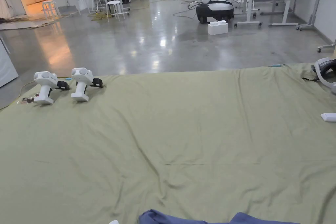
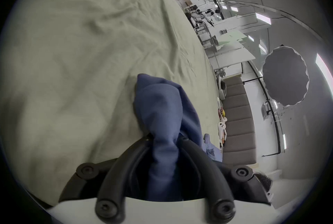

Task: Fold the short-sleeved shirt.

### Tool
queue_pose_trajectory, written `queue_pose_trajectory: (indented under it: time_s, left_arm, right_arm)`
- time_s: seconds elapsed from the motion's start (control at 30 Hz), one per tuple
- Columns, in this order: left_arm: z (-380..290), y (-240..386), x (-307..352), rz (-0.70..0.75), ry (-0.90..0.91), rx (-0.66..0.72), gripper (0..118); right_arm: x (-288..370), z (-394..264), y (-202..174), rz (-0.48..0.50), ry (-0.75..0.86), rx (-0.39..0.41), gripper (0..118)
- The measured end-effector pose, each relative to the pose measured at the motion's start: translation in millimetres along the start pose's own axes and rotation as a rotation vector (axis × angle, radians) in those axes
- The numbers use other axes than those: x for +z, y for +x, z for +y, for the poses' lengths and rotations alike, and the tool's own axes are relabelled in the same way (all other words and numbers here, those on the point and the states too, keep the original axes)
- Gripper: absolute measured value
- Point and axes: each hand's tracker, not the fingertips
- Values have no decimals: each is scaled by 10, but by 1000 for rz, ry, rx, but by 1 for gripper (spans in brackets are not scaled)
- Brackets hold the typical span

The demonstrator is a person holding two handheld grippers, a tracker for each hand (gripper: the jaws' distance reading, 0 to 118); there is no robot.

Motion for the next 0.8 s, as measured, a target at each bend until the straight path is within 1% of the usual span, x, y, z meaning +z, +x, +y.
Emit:
queue_pose_trajectory:
  time_s: [0.1, 0.17, 0.23, 0.33, 0.4, 0.43, 0.5, 0.6, 0.67, 0.77, 0.8]
  left_arm:
    - [25, 16, 187, -24, 37, 12, 21]
    - [86, 75, 438, -42, 68, -24, 21]
    - [174, 180, 751, -16, 130, -116, 21]
    - [325, 436, 1267, 92, 216, -274, 21]
    - [204, 777, 1319, 203, 328, -429, 21]
    - [165, 907, 1296, 188, 308, -489, 21]
    - [-7, 1185, 1027, 128, 220, -582, 21]
    - [-435, 1462, 425, 69, 66, -635, 21]
    - [-714, 1543, -46, 104, -33, -706, 21]
    - [-1040, 1513, -615, 225, -153, -763, 22]
    - [-1103, 1496, -720, 257, -176, -777, 34]
  right_arm:
    - [3, 7, 9, -6, -2, -9, 4]
    - [12, 13, -1, -11, 4, -3, 4]
    - [-12, 23, 23, -3, -1, -3, 4]
    - [-84, 13, 37, 7, -12, 0, 4]
    - [-116, -12, 32, 17, -14, 3, 4]
    - [-127, -19, 23, 17, -18, 1, 4]
    - [-118, -40, 8, 22, -20, -9, 4]
    - [-38, -87, 8, 27, -9, -4, 4]
    - [49, -97, 12, -3, 2, 7, 4]
    - [189, -133, 95, -32, 19, 5, 4]
    - [224, -133, 119, -43, 21, 0, 4]
